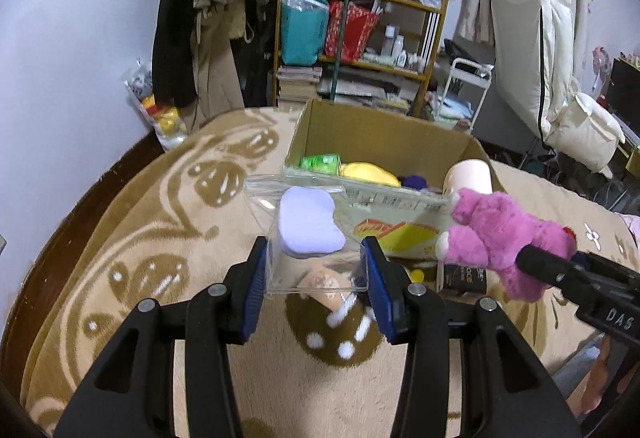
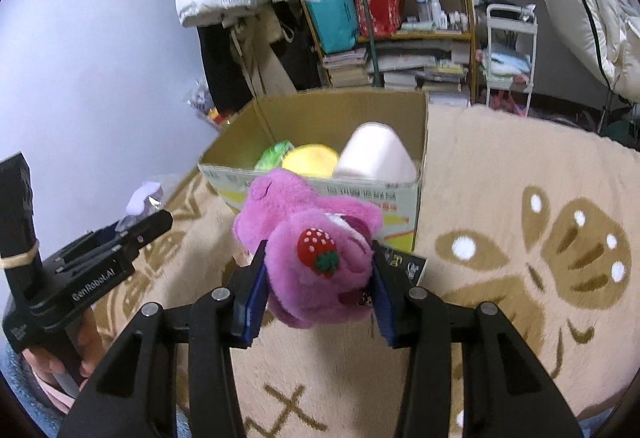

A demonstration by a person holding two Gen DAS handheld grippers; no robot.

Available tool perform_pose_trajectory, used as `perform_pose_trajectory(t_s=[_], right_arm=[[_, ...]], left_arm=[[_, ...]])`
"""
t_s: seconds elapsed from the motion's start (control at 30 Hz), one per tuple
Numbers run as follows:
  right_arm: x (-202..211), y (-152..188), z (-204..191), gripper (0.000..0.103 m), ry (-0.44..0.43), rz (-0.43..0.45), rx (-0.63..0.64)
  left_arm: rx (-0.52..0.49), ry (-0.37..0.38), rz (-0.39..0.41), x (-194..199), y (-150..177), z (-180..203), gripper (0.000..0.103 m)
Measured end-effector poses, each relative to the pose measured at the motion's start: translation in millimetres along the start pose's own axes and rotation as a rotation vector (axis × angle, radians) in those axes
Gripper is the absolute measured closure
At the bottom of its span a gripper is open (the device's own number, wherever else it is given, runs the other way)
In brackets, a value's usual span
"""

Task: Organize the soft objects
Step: 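Carry the packet over the box with the left tool while the right tool carries the bear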

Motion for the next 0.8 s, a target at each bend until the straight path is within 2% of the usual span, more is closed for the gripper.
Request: perform_pose_trajectory(t_s=[0.3,0.5,0.8], right_arm=[[25,-39,-4,0.055,-0.011,0.155,0.029],[23,-58,1,0.055,-0.003,0.192,0.051],[10,-85,11,0.055,0.017,0.235,0.057]], left_arm=[[-0.058,-0.014,0.096,11,-20,13,0.059],[-0.087,-0.020,0.159,12,-39,20,0.059],[-0.154,-0.008,0.185,-8,-59,33,0.059]])
Point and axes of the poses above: each gripper's, at about its wrist camera, not at the fingertips, and x roughly against the way its jaws point, z to its right, y to its underside, the point moved 10 cm from there along -x, roughly the way its jaws point, and after that the axes turned 1 degree about y, right-handed, at the moved point
